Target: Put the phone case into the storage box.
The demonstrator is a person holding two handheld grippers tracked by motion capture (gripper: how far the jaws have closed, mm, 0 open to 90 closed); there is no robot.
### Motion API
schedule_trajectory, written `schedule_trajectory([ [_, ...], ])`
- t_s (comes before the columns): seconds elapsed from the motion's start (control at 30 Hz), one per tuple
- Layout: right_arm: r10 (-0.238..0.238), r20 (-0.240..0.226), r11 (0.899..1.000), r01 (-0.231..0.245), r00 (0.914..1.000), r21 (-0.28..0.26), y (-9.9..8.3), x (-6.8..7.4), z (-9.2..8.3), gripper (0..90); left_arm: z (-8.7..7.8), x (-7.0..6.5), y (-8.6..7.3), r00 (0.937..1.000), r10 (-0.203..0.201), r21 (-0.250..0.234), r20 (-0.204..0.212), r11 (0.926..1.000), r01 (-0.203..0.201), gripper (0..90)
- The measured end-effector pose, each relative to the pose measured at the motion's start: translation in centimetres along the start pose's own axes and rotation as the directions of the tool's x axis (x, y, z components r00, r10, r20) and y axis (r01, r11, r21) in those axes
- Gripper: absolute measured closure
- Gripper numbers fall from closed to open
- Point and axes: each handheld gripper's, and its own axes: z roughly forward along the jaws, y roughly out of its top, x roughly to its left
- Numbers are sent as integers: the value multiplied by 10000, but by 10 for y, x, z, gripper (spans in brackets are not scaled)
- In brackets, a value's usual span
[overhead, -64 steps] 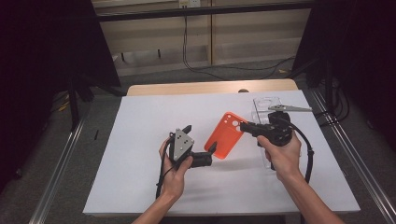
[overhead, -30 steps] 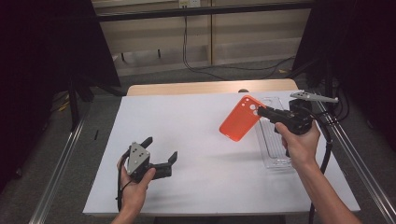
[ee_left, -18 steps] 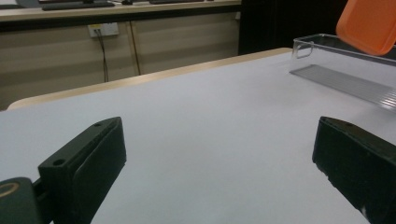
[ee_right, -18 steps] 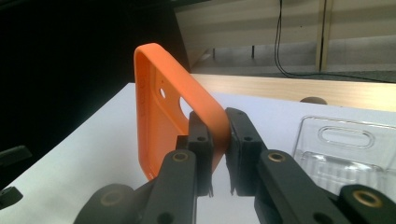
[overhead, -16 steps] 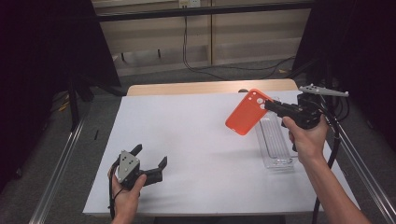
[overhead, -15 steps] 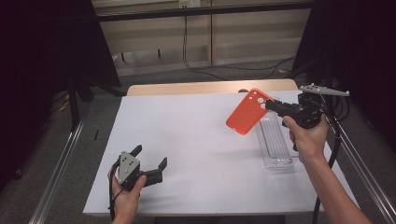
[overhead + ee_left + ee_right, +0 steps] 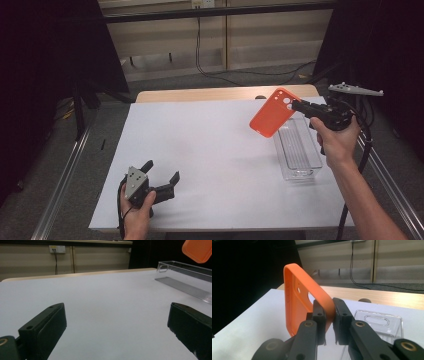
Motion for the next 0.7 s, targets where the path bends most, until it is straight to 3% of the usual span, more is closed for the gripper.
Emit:
schedule_trajectory([
  [0.27,3,152,9997,1,9999,-240,7,-8,-5,811,-3,-1,2,9983,534,-103,-240,9985,-536,23],
  [0.7,-162,704,9994,183,9974,-299,21,-24,-7,811,0,0,0,9987,490,32,-158,9988,-490,21],
])
